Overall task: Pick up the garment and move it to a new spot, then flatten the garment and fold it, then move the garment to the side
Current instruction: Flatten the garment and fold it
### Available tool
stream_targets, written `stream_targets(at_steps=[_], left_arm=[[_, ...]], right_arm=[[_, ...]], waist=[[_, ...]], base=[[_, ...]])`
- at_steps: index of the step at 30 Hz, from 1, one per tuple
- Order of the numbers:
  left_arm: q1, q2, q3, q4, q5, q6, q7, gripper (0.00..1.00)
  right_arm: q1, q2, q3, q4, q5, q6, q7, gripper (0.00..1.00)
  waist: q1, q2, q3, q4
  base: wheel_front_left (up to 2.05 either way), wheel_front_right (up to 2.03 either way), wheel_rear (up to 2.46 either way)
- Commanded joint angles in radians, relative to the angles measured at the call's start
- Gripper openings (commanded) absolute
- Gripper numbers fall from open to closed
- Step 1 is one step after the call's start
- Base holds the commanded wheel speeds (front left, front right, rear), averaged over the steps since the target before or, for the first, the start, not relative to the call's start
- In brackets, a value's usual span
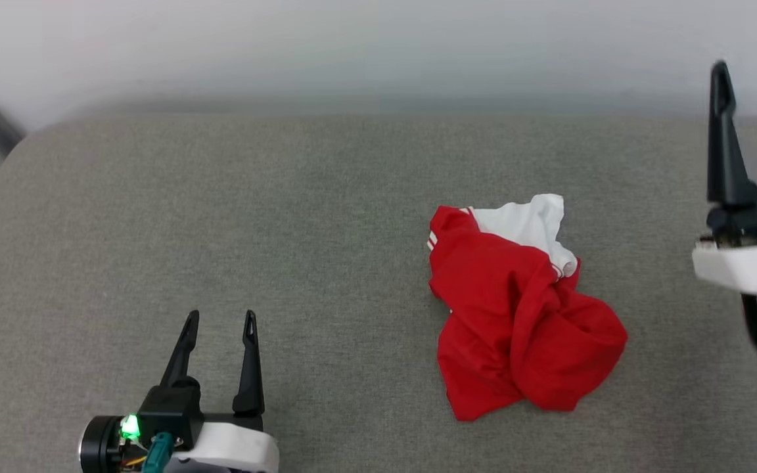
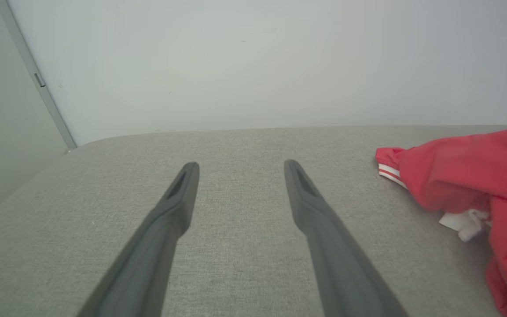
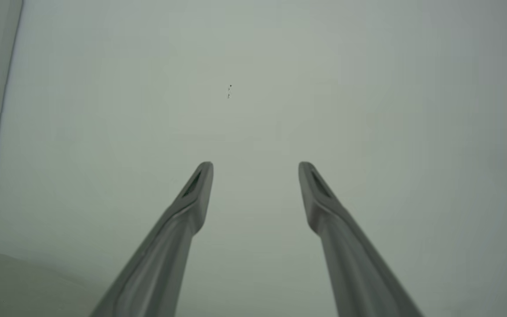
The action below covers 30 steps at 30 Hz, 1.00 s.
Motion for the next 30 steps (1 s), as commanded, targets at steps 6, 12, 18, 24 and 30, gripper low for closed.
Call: stream_targets(at_steps=[6,12,18,24,30], left_arm=[[-0.051,-0.003,0.005,-0.026,-0.005,-0.002,-0.002,1.0],[-0.09,-0.005,0.002,-0.059,-0.021,-0.001,-0.003,1.0],[-0.141,-0.006,-0.032,-0.095,-0.047,0.017,-0.003,1.0],[-0.193,-0.005,-0.08,-0.124,-0.078,0.036,-0.003,1.0],[-0.232,-0.006,-0.118,-0.147,-0.101,0.055,-0.003,1.0]], right_arm=[[-0.288,-0.246,0.252,0.248,0.118,-0.001,0.126,1.0],[-0.514,-0.456,0.622,0.323,0.363,-0.001,0.492,1.0],[-0.704,-0.612,0.915,0.287,0.651,-0.001,0.918,1.0],[-0.834,-0.687,1.066,0.265,0.793,-0.001,1.208,1.0],[-0.886,-0.678,1.097,0.299,0.846,-0.001,1.291,1.0]], waist=[[0.0,0.0,0.09,0.042],[0.0,0.0,0.164,0.065],[0.0,0.0,0.251,0.101],[0.0,0.0,0.332,0.146],[0.0,0.0,0.394,0.185]], base=[[0.0,0.0,0.0],[0.0,0.0,0.0],[0.0,0.0,0.0],[0.0,0.0,0.0],[0.0,0.0,0.0]])
